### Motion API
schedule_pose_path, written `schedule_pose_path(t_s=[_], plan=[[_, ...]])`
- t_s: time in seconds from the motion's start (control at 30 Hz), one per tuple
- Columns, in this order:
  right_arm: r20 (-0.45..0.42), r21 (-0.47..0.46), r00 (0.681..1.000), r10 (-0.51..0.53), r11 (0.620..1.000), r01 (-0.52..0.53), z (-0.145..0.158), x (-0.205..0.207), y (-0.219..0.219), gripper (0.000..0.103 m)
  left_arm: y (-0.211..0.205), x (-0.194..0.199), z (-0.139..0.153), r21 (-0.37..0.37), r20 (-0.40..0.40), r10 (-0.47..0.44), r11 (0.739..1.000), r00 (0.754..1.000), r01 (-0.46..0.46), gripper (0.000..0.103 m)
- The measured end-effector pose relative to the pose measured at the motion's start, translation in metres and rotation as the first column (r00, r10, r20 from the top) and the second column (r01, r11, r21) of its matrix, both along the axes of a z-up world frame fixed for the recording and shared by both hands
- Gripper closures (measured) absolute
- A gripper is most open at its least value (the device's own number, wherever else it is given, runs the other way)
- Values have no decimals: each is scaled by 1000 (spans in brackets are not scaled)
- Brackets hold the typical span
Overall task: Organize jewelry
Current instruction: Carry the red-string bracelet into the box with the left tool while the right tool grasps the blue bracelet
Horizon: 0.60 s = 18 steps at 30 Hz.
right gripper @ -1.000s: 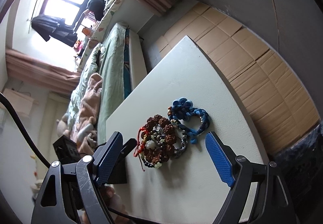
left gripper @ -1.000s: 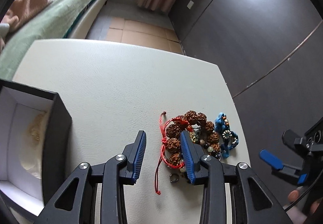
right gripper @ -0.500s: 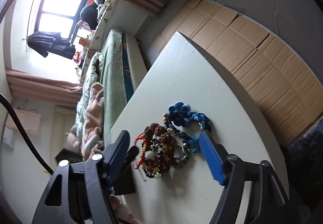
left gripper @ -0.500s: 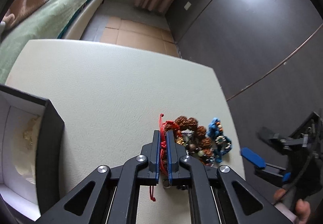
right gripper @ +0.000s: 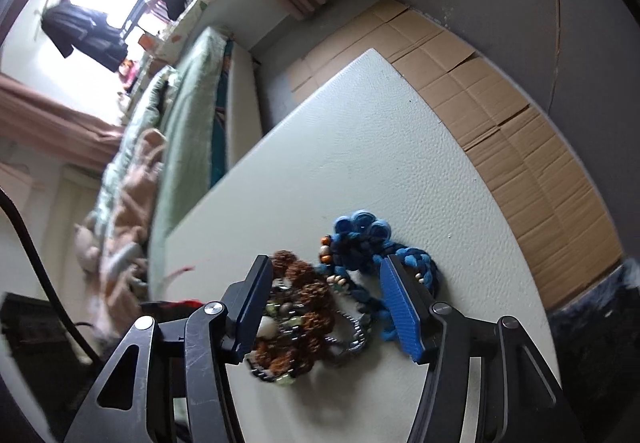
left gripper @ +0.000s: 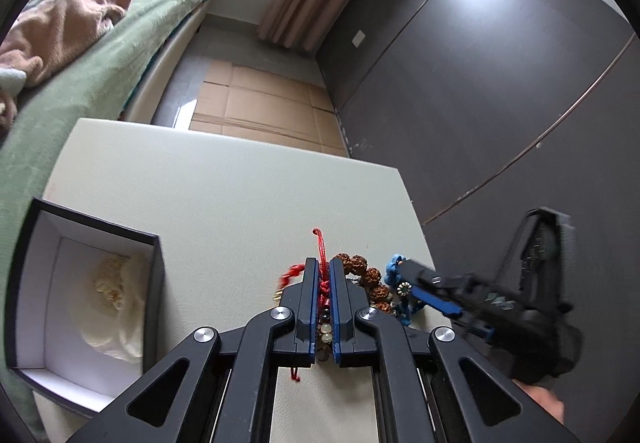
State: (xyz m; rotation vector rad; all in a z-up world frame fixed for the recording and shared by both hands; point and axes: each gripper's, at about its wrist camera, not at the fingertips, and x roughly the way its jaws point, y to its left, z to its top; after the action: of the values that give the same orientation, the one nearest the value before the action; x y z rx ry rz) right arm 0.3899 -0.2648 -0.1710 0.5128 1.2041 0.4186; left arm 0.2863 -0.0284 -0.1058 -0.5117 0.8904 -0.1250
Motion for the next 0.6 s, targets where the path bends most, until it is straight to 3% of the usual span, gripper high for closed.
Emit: schedule_pose_path(t_s=[0.03,0.13,0.2,0.3,0.6], plan=[[0,-26,1000,10,1000,-10,-2,0,4,51,2,-2,3,1,4,3,1000,1000,-3,98],[-26,-44,999,25,999,-26,-11,3,7,93,7,-7,10,3,15,10,1000,1000,-10,98],[-25,-37,999,25,999,-26,-11,2,6,93,13,-13,16,2,23,19,1000,1000,-19,98],[46,-27,999,21,999,-20,3,-4,3,93,21,-22,26,8,38,29,1000,999,-29,98],[140,157,989,36,986,-58,35,-15,11,93,52,-48,50,29,82,88,995,993,-91,98]])
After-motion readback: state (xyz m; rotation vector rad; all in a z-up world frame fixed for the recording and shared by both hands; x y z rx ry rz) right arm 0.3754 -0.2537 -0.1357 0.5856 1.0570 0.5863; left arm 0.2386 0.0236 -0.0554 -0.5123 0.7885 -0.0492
